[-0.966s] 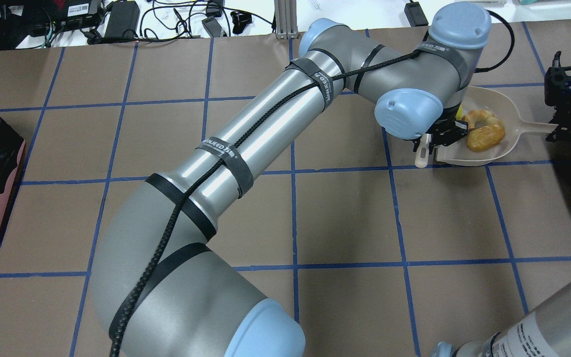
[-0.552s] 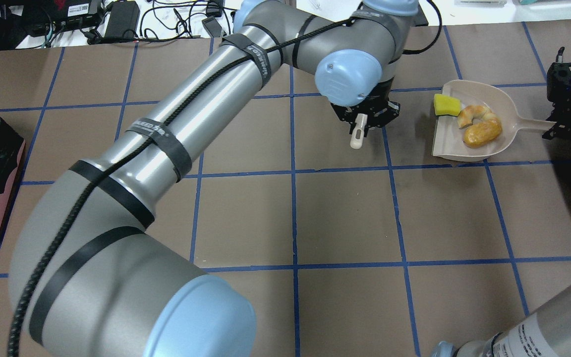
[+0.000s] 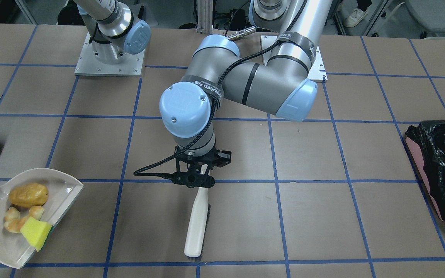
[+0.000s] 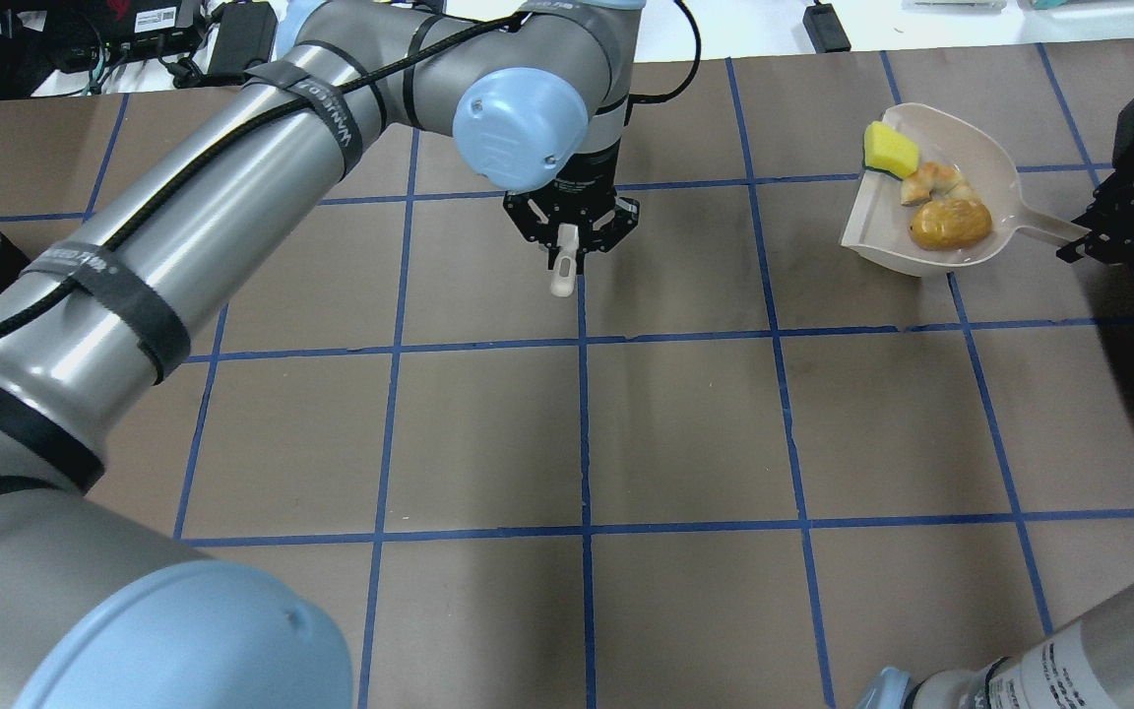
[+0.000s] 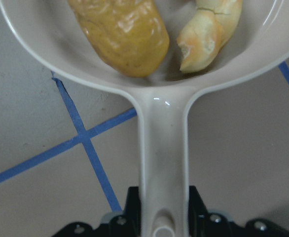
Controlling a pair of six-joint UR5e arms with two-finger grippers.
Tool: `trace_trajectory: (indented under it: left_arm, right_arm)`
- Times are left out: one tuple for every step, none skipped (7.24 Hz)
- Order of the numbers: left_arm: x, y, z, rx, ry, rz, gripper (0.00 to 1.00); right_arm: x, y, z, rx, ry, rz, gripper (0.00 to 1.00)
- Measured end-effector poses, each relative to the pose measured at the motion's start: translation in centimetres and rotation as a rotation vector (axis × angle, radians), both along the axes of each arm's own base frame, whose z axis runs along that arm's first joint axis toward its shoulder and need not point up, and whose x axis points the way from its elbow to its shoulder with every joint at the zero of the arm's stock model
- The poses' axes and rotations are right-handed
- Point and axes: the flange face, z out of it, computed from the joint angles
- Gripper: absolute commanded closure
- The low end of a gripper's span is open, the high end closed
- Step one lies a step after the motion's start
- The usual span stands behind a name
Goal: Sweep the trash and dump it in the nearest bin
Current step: 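Lift the loaded dustpan with the right gripper while the left withdraws the brush, then tip the dustpan over the black bin with the right gripper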
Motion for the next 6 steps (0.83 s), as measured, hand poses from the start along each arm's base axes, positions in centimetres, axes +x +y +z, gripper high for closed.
trace_trajectory:
  left_arm:
    - [2.1,1.7,-0.7,0.000,-0.001,0.023,1.00]
    - [3.7,4.0,-1.8,-0.006,0.003,0.049,1.00]
    - [4.8,6.7,-3.2,-0.014,0.014,0.075,1.00]
    - [5.5,9.5,-4.6,-0.013,0.025,0.093,1.00]
    - [5.8,12.1,-5.7,-0.001,0.036,0.105,1.00]
    - [5.5,14.4,-6.2,0.010,0.053,0.115,1.00]
  right_arm:
    - [0.0,0.3,1.5,-0.031,-0.068,-0.027,0.93]
    - [0.1,0.5,3.1,-0.058,-0.127,-0.062,0.93]
    - [0.0,0.7,4.4,-0.085,-0.188,-0.108,0.93]
    - [-0.3,0.8,5.4,-0.121,-0.249,-0.150,0.92]
    - [-0.6,0.8,6.0,-0.147,-0.290,-0.178,0.92]
    - [-1.0,0.8,6.4,-0.150,-0.280,-0.187,0.92]
